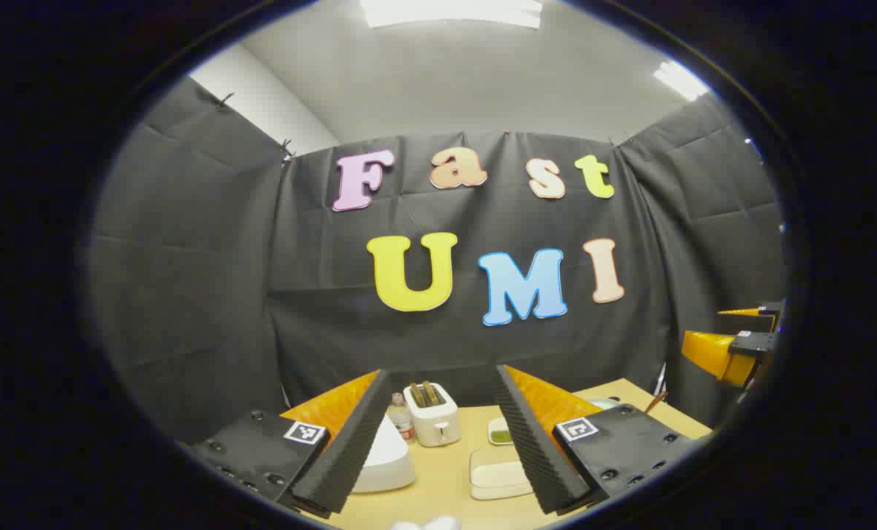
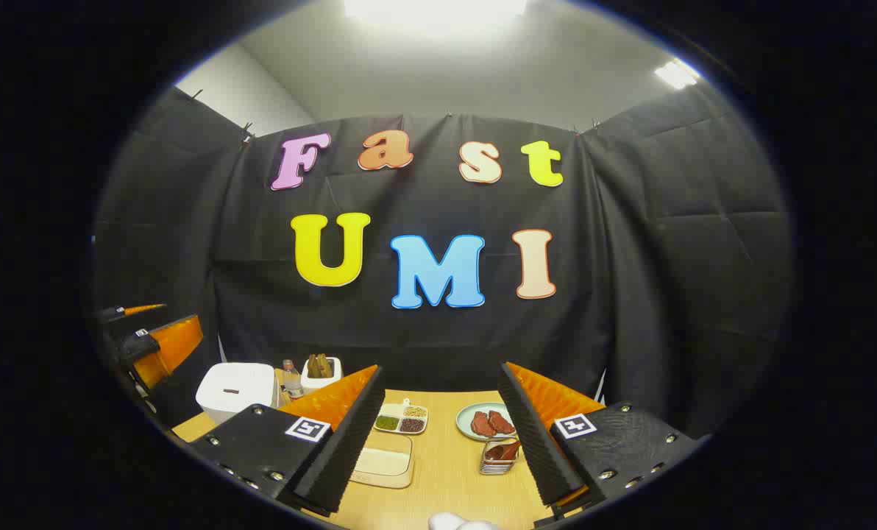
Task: Close the left gripper, press the button to open the rice cooker; take a wooden spoon from the chopstick holder with the right hand, scoop a spoonful of rice and pour it into the rice cooker, then put the wooden spoon back into the chopstick holder.
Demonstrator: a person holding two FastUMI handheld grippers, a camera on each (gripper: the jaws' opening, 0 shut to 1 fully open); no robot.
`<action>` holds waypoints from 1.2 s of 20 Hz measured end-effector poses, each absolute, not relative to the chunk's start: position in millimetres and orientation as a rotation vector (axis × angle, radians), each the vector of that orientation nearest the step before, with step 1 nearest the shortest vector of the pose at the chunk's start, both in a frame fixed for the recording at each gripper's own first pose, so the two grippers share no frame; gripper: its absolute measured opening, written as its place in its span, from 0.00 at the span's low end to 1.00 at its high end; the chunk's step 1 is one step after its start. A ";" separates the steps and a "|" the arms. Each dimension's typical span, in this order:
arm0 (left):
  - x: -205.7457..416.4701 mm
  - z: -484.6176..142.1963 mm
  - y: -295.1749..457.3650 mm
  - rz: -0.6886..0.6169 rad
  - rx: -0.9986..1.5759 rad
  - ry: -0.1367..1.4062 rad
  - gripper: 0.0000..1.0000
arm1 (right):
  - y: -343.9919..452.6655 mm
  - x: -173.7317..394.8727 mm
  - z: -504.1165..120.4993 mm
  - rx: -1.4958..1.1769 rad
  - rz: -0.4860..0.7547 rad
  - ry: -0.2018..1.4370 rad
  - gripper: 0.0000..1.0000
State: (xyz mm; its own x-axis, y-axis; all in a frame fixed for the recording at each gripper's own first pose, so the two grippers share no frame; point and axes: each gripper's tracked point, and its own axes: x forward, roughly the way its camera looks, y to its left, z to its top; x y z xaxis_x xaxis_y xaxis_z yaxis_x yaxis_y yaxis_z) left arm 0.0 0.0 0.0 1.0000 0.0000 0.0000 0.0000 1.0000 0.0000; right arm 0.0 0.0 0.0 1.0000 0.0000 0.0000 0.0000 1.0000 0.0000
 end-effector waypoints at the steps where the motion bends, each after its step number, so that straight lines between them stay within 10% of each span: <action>1: 0.7 -0.8 -0.7 -0.003 0.000 0.002 1.00 | -0.5 -0.1 2.1 0.001 -0.004 -0.002 0.95; 24: 2.5 -6.1 3.5 0.002 0.002 0.005 0.97 | -1.9 0.9 2.9 -0.040 -0.020 0.004 0.95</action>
State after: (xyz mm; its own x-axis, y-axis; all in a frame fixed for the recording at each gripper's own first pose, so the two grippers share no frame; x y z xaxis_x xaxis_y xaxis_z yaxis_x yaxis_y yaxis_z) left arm 2.5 3.5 -6.1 1.0000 0.0024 -0.0048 -0.0024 1.0000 0.0020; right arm 0.9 -1.9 2.9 0.9998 -0.0198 -0.0032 0.0196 0.9990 -0.0398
